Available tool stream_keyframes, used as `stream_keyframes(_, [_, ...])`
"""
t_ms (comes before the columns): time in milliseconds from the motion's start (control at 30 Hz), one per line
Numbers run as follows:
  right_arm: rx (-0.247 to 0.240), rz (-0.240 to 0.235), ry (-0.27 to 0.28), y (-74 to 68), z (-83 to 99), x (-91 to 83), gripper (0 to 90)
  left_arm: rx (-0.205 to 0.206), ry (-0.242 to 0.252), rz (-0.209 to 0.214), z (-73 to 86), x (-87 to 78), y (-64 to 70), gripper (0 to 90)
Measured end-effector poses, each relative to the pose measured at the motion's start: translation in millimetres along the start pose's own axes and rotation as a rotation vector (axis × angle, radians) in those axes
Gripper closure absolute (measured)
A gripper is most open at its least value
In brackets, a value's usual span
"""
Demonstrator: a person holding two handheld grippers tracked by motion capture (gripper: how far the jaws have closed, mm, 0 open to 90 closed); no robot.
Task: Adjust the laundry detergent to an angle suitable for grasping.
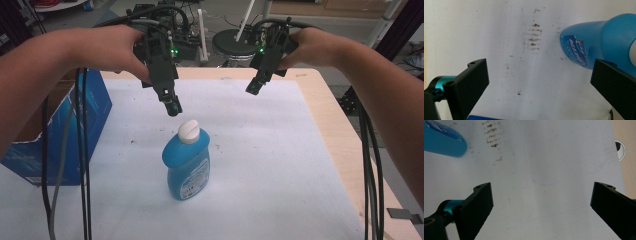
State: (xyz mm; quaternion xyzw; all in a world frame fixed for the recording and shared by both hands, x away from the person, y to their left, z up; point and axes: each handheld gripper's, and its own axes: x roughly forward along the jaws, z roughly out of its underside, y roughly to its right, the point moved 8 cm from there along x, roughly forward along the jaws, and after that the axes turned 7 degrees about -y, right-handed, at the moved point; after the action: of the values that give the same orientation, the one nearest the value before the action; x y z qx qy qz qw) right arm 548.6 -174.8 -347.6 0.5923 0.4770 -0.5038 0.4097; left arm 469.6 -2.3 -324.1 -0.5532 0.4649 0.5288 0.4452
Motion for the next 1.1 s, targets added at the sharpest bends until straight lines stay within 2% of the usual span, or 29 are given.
stream_keyframes(300, [-0.007, 0.001, 0.003, -4.9, 3.9, -2.6, 3.5, -0.013, 0.012, -0.003, -1.7, -2.1, -0.7, 1.7])
stream_keyframes(467, [-0.004, -0.004, 0.003, -7.0, 7.5, -1.4, 3.5, -0.013, 0.001, 0.004, -2.2, -2.8, -1.8, 1.7])
stream_keyframes(733, [-0.011, -0.001, 0.017, -6.0, 5.0, -1.5, 3.5, -0.025, -0.004, -0.003, 1.0, -4.1, -1.1, 1.8])
stream_keyframes(1100, [-0.022, 0.006, 0.009, -15.2, 2.2, -5.6, 3.5, -0.029, 0.005, -0.018, 1.2, -9.6, 4.5, 1.7])
